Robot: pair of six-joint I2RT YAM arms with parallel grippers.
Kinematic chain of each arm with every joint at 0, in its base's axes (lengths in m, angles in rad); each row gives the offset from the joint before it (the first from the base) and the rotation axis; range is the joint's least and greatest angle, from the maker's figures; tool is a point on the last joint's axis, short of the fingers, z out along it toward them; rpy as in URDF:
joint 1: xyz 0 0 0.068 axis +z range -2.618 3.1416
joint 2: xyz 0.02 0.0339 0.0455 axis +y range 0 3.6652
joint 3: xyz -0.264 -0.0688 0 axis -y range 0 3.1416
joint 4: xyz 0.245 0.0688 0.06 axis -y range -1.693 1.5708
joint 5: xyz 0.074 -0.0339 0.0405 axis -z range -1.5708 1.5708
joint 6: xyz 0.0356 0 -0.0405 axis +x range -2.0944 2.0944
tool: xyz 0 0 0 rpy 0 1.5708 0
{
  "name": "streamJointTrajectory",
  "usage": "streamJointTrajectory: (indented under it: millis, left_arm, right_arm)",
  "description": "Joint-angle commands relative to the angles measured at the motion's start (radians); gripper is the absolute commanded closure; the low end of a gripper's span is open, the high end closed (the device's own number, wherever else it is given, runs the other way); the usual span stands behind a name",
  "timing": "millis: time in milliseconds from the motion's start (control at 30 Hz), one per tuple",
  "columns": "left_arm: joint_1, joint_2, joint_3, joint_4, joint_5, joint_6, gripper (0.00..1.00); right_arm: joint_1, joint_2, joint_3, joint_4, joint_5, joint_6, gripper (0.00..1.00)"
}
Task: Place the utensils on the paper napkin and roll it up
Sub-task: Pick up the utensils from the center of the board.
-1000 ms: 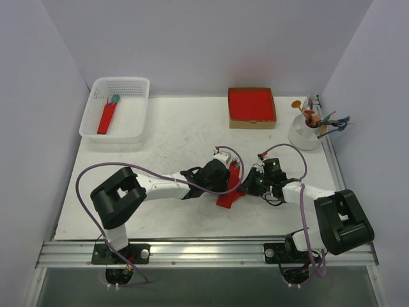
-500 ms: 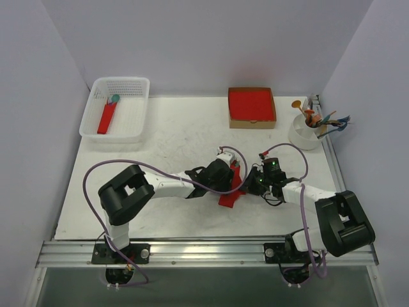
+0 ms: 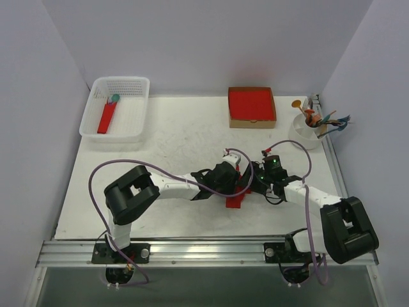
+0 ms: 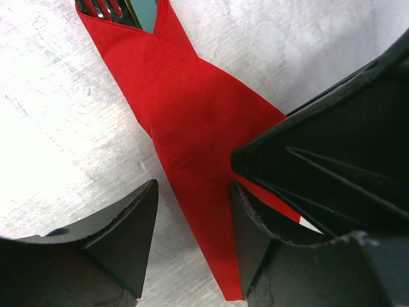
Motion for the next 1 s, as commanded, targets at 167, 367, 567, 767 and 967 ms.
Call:
streamJointTrajectory:
  millis: [167,367,567,767,967]
  left_arm:
    - [-0.012,0.018,0.029,-0.014,-0.022,0.018,0.43]
    - [-0.01,0.019,0.025,-0.011,-0.016,0.018,0.43]
    - [-0.01,0.01,0.013,-0.004,-0.01,0.023,0.43]
    - [-0.009,-0.016,-0.021,0.038,0.013,0.026,0.43]
    - [-0.006,-0.028,-0.049,0.059,0.024,0.035,0.43]
  right_arm:
    - [0.005,-0.008,0.071,-0.149,0.077,-0.051,0.41]
    - [0.005,0.064,0.123,-0.146,0.1,-0.099,0.37]
    - [0.005,0.127,0.192,-0.143,0.104,-0.15,0.3]
    - [0.008,0.214,0.244,-0.129,0.097,-0.203,0.31]
    - [0.009,0.277,0.258,-0.086,0.066,-0.222,0.34]
